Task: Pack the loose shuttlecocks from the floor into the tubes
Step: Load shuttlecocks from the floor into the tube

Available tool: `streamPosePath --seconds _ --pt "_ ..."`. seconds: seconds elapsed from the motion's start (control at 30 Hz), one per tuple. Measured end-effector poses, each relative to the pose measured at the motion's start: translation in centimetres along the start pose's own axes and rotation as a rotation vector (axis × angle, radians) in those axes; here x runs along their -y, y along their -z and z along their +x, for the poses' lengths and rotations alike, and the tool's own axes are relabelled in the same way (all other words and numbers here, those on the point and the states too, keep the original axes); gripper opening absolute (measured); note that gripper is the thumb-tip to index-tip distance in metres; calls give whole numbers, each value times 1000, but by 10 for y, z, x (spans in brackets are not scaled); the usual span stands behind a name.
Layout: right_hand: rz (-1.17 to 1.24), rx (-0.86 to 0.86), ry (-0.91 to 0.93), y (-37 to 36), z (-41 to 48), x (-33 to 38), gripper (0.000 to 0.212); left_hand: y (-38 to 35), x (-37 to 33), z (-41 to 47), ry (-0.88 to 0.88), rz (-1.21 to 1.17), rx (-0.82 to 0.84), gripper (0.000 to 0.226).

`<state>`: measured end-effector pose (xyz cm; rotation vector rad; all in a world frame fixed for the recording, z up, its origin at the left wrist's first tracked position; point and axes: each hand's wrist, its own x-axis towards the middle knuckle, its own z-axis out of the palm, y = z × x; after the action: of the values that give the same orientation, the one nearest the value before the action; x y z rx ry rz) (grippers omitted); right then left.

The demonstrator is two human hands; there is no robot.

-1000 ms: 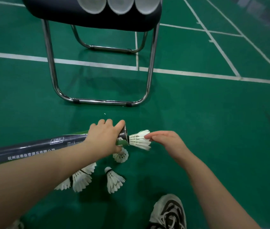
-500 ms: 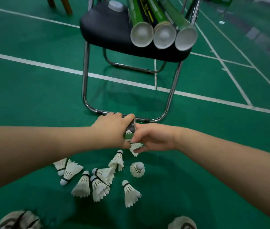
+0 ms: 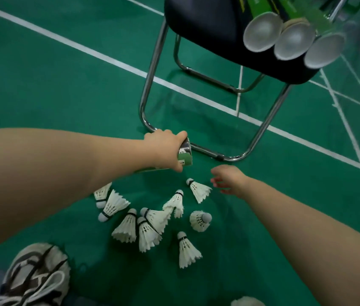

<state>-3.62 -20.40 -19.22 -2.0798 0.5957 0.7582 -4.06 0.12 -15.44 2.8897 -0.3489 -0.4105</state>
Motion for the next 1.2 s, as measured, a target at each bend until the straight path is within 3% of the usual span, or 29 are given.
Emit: streamPosePath --seconds 0.1,0.27,0.43,0.53,0.8,1.03,1.2 --pt "-111 62 -119 -14 16 -24 24 -8 12 4 31 8 21 64" --pt "82 149 -249 -31 36 -33 45 -18 27 16 115 14 57 68" --pt "340 75 -326 -29 45 -26 27 -28 26 24 126 -2 97 65" --pt "427 66 -290 -20 45 -21 26 -33 19 27 91 -3 116 64" --pt "286 137 -124 13 31 3 26 -41 8 32 44 69 128 74" --pt "131 305 -52 48 11 51 32 -45 4 26 3 83 143 64" --pt "138 499 -26 20 -1 65 28 -41 -6 24 -35 22 94 62"
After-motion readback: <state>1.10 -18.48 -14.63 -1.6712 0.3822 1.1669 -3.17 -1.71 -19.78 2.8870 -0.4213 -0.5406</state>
